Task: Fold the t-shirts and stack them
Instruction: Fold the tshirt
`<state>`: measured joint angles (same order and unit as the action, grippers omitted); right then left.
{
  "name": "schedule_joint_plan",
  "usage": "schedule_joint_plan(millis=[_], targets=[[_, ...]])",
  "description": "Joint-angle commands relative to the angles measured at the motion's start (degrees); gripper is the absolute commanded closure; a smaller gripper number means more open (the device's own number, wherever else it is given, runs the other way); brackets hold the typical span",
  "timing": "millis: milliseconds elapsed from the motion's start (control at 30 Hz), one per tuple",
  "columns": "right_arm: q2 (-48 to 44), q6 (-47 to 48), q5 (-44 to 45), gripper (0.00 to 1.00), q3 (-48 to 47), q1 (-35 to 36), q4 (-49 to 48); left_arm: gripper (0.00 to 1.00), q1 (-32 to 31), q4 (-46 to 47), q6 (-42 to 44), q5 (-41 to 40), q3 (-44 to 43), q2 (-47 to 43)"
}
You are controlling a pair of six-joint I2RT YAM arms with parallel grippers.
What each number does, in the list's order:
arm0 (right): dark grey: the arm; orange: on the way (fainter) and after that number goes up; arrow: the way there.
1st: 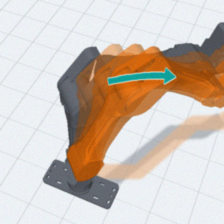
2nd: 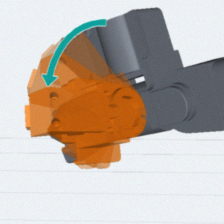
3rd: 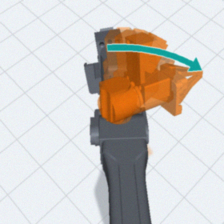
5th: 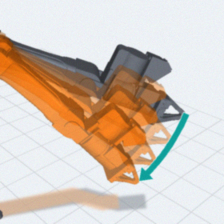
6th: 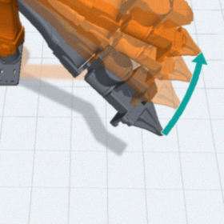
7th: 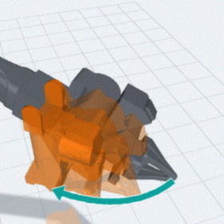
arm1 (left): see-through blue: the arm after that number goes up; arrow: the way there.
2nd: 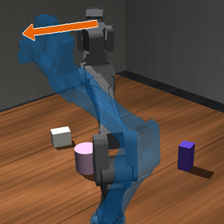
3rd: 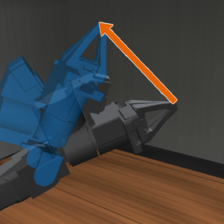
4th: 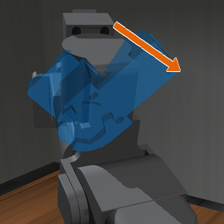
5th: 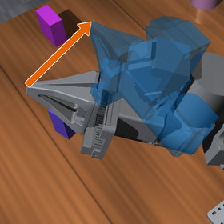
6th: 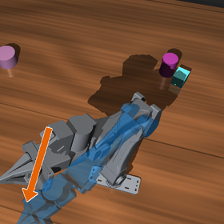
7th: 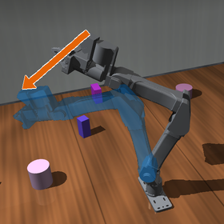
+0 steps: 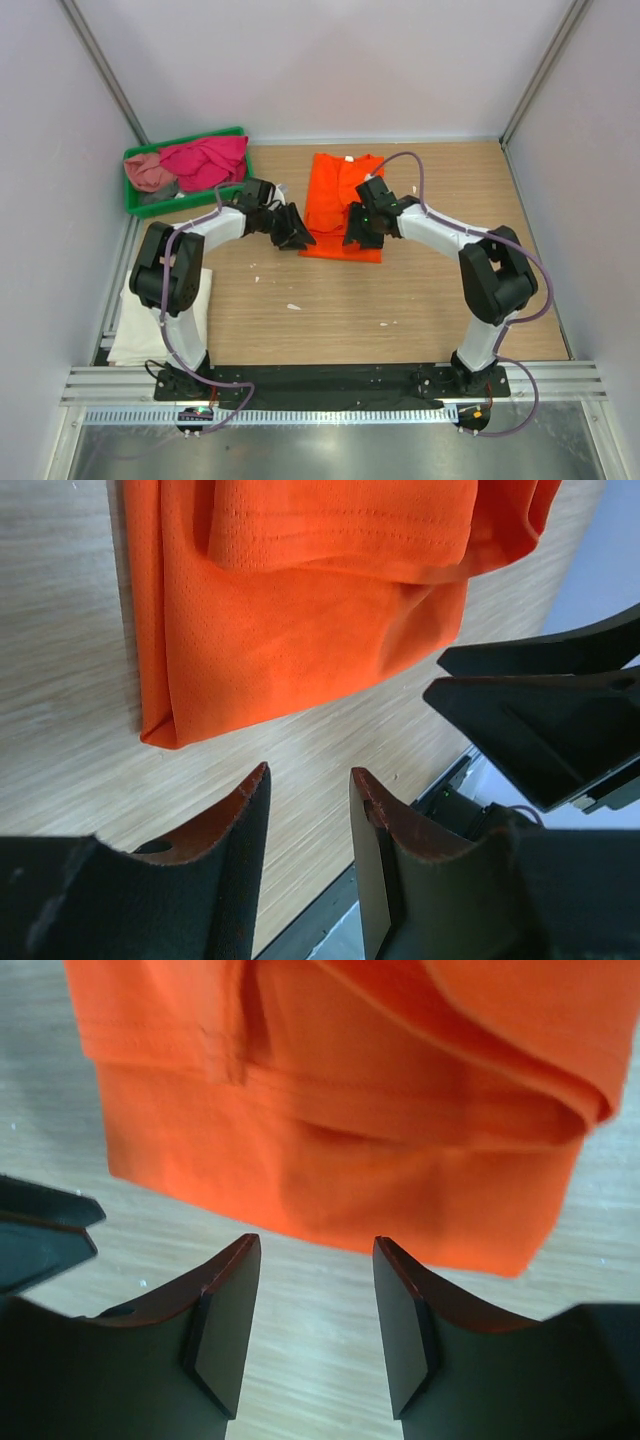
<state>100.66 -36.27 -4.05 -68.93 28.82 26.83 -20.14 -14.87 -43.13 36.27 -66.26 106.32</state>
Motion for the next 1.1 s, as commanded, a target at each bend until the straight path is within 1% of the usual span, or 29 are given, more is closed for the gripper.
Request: schedule_joint_plan(millis=[0,400,500,600,667,700,733,767,833,900,967,1000,1033,1067], targets=[[3.39,-1.70,11.78,0.45,-6.04,1.33,1.37,0.61,0.54,4.50,-1.78,-0.68,-0.28,-2.70],[13.33,2.34,15.13,0.44,-16.76,2.82,4.20,0.62,0.54,4.59,-1.60,-0.32,0.78,-3.31],[15.35,3.92,17.93,0.44,-20.01,2.73,4.46,0.62,0.54,4.59,-1.60,-0.32,0.61,-3.75],[18.60,5.59,22.06,0.43,-25.89,1.69,5.43,0.62,0.54,4.24,-1.78,-0.50,0.34,-4.45],[21.57,6.82,23.82,0.43,-32.39,0.10,6.38,0.62,0.54,4.06,-1.78,-0.59,0.43,-4.89],[22.99,7.70,24.09,0.42,-35.28,-0.42,7.44,0.62,0.54,4.06,-1.78,-0.67,0.52,-5.33],[24.13,9.27,24.27,0.41,-41.58,-1.30,8.67,0.62,0.54,3.89,-1.78,-0.94,0.60,-5.42],[26.23,10.07,23.66,0.41,-44.69,-1.66,11.03,0.60,0.54,3.97,-1.69,-1.11,0.69,-5.51],[26.87,11.22,21.29,0.38,-51.71,-2.01,14.11,0.58,0.54,3.98,-1.51,-1.20,0.52,-5.43],[24.43,11.57,18.66,0.34,-52.02,-1.92,15.44,0.55,0.54,3.80,-0.81,-0.94,-0.01,-4.81],[21.35,11.66,17.60,0.32,-48.95,-2.01,15.54,0.54,0.54,3.27,0.67,-0.68,-1.67,-3.59],[17.76,11.84,15.68,0.32,-44.59,-2.10,14.92,0.54,0.54,3.19,1.21,-0.07,-2.55,-3.06],[16.07,11.84,15.40,0.32,-42.37,-2.19,14.66,0.55,0.54,3.01,1.56,0.90,-4.65,-1.92],[14.49,11.66,15.13,0.33,-40.17,-2.19,14.57,0.58,0.54,2.40,1.82,2.99,-6.41,0.70]])
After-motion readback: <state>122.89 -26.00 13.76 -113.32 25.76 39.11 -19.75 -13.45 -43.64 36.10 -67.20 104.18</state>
